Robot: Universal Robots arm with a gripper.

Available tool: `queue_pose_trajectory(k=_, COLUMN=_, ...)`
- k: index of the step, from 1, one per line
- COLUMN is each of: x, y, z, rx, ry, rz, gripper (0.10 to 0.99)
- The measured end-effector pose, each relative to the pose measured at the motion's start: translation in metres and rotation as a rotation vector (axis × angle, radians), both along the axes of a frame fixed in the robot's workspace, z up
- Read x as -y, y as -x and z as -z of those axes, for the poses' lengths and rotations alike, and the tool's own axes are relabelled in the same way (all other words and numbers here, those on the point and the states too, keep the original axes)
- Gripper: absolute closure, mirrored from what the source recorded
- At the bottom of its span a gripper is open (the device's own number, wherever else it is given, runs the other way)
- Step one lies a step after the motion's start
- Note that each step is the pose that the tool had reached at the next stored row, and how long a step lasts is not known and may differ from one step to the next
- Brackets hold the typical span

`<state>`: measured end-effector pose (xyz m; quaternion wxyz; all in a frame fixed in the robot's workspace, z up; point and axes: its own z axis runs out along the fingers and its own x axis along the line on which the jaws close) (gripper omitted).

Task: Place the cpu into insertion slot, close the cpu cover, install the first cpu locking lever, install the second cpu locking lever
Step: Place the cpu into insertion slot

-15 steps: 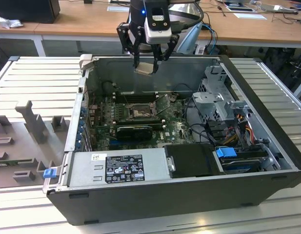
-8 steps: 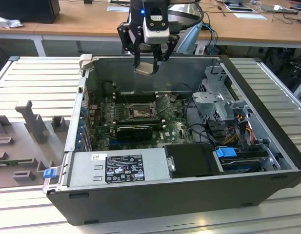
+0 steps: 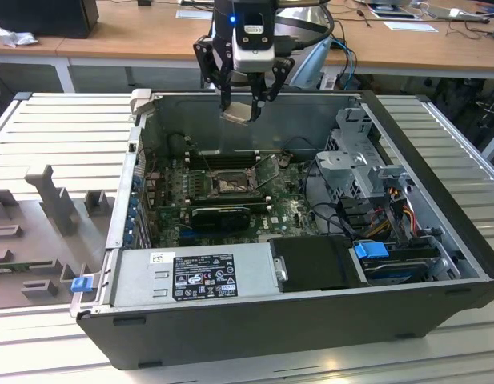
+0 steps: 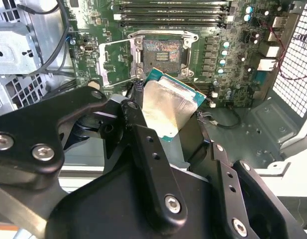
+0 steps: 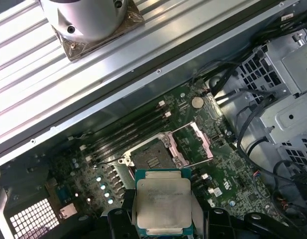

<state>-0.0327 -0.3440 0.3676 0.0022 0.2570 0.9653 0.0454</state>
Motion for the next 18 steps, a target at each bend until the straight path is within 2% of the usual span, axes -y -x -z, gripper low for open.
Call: queue_pose_trajectory(k=18, x=0.0, y=0.0, z=0.0, rx=0.0, ry=0.0, rz=0.082, gripper=0.553)
